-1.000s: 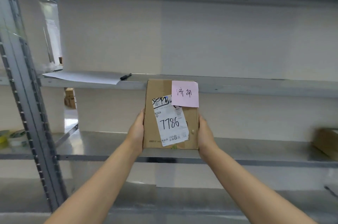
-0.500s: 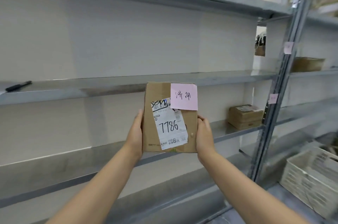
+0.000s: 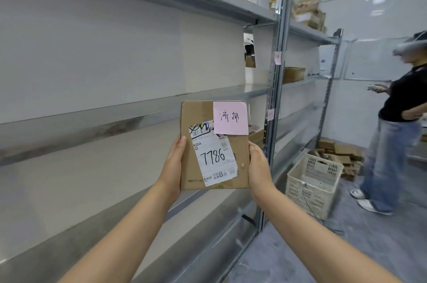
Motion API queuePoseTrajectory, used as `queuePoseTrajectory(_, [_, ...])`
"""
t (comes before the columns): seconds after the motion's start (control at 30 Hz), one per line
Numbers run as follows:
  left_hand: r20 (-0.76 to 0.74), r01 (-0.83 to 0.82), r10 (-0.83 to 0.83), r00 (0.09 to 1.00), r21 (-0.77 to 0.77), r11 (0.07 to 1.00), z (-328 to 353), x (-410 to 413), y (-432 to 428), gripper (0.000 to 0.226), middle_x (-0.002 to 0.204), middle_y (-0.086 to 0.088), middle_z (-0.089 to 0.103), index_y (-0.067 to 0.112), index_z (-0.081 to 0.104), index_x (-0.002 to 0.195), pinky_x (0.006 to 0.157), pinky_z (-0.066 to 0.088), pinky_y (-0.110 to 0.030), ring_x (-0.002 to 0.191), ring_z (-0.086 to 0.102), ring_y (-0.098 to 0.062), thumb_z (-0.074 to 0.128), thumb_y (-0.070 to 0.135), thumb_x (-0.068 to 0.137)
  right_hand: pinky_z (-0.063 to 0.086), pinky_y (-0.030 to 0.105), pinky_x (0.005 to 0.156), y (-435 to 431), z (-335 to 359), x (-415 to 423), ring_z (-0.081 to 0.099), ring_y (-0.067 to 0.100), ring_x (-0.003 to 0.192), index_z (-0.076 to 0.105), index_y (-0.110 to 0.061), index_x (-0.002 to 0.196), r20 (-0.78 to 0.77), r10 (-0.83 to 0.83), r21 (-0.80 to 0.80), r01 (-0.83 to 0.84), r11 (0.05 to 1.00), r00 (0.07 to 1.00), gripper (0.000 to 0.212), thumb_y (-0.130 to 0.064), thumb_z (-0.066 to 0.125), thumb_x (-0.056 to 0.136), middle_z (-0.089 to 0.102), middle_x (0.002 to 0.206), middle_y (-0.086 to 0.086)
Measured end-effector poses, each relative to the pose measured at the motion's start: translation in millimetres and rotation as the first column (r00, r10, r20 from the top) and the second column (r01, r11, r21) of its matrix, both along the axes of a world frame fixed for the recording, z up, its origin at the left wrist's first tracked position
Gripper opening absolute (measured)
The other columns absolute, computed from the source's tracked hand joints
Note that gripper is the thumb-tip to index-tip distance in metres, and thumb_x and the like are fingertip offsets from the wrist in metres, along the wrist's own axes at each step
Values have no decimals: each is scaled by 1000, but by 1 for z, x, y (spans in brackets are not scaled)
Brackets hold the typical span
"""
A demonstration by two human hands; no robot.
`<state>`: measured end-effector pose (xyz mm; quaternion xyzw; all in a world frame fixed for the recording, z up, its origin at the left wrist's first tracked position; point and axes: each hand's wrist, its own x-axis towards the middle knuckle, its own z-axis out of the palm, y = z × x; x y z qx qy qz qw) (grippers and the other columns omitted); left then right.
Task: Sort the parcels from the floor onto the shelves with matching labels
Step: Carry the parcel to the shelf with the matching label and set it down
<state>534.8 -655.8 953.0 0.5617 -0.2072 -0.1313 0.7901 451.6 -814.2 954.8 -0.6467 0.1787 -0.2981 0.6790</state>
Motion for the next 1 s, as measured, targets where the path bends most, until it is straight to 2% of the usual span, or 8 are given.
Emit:
queuePoseTrajectory(0.23, [-32, 176, -176, 984, 13, 984, -3, 24, -48, 44, 119, -6, 70, 27, 55, 130, 84, 57, -46, 107, 67, -32, 37, 50, 96, 49, 26, 67, -30, -10, -1, 64, 21, 107, 59, -27, 126, 6, -136, 15, 136, 991, 991, 44, -35, 26, 99, 68, 116, 1])
queuePoseTrajectory(0.33, [-79, 225, -222, 972, 30, 974, -8, 25, -74, 47, 120, -6, 70, 29, 54, 130, 89, 54, -52, 109, 66, -33, 37, 54, 95, 48, 24, 64, -51, -12, -7, 66, 19, 103, 62, -26, 124, 27, -168, 46, 167, 985, 985, 43, -34, 27, 100, 72, 112, 0])
queuePoseTrajectory(0.5, [-89, 286, -281, 956, 56, 956, -12, 29, -123, 55, 125, -9, 67, 30, 52, 132, 98, 46, -59, 114, 63, -35, 46, 59, 86, 54, 39, 80, -91, -20, -14, 68, 22, 102, 67, -28, 116, 52, -189, 112, 182, 977, 981, 41, -35, 30, 99, 75, 105, -1])
queuePoseTrajectory(0.57, [-74, 312, -308, 949, 48, 949, -11, 30, -145, 57, 126, -9, 66, 31, 50, 131, 99, 45, -60, 115, 62, -35, 48, 59, 82, 54, 35, 76, -112, -24, -17, 68, 19, 96, 69, -24, 113, 66, -203, 124, 194, 973, 977, 43, -33, 29, 100, 75, 97, -3])
queuePoseTrajectory(0.63, [-59, 320, -317, 947, 54, 946, -11, 29, -170, 52, 125, -8, 66, 31, 47, 131, 94, 50, -56, 111, 64, -33, 48, 57, 86, 53, 28, 68, -134, -26, -22, 68, 15, 89, 69, -22, 111, 76, -205, 124, 195, 973, 976, 44, -31, 28, 101, 75, 91, -5])
queuePoseTrajectory(0.73, [-48, 324, -322, 946, 62, 944, -10, 17, -213, 40, 114, -4, 68, 28, 43, 129, 74, 58, -40, 95, 67, -26, 45, 48, 94, 52, 30, 68, -176, -25, -30, 67, 20, 98, 65, -23, 122, 84, -212, 134, 199, 971, 974, 44, -34, 29, 100, 74, 99, -2])
queuePoseTrajectory(0.9, [-7, 338, -339, 941, 71, 938, -3, 6, -295, 64, 117, -6, 70, 28, 38, 138, 73, 58, -39, 96, 69, -26, 59, 51, 81, 54, 31, 72, -259, -14, -44, 66, 25, 108, 64, -24, 123, 79, -206, 80, 200, 976, 975, 45, -37, 28, 100, 73, 112, 3])
queuePoseTrajectory(1.0, [-6, 333, -334, 943, 61, 941, -1, -1, -341, 55, 115, -5, 70, 30, 38, 139, 66, 57, -35, 90, 69, -22, 56, 45, 89, 55, 32, 73, -306, -8, -52, 69, 23, 102, 66, -23, 119, 81, -205, 34, 203, 979, 975, 45, -36, 27, 100, 75, 105, 2])
